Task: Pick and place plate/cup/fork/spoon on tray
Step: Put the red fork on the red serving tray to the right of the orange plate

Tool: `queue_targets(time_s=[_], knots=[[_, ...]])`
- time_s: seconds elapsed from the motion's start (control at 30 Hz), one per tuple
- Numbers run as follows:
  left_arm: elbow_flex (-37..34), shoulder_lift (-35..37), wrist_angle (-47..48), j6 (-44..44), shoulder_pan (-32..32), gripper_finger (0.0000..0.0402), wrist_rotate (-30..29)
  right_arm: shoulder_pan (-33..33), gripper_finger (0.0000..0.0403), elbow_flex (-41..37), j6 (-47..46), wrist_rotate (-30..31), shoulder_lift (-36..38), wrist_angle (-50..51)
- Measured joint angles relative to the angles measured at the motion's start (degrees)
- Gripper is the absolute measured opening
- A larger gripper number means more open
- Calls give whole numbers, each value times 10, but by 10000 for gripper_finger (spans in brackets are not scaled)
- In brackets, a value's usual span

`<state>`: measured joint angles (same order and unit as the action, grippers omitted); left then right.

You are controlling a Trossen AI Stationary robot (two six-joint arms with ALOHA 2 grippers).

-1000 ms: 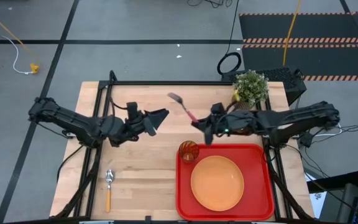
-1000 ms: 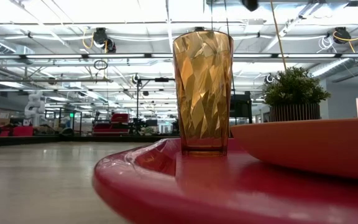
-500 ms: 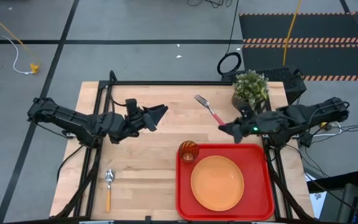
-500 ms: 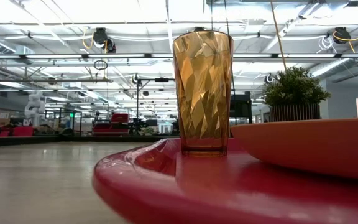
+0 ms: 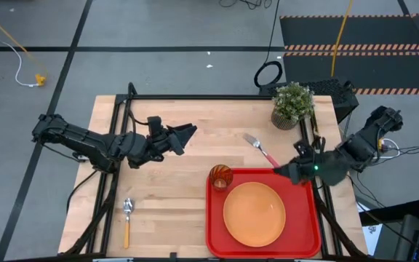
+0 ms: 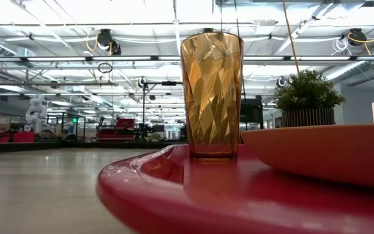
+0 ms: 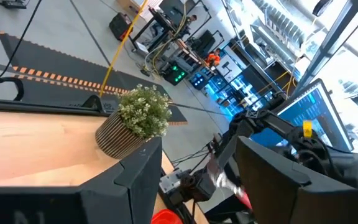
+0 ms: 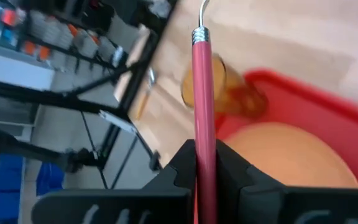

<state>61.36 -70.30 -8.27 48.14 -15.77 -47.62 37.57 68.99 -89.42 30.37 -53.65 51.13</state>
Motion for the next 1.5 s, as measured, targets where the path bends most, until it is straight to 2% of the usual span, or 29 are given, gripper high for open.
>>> queue_targets(time_s=[0.27,0.5,0.77,1.03,1.2,1.5], knots=[[0,0,0,1,0,207,0,108,12,0,-168,-1,-6,114],[0,0,7,6,0,207,0,182,12,0,-272,-10,-23,197],[0,0,14,17,0,207,0,227,13,0,-336,-126,-71,247],[0,0,22,24,0,207,0,230,17,-1,-332,-187,-137,291],[0,0,25,34,-1,207,16,244,15,-35,-329,-204,-161,257],[0,0,26,42,-4,207,16,250,18,-159,-329,-202,-172,81]])
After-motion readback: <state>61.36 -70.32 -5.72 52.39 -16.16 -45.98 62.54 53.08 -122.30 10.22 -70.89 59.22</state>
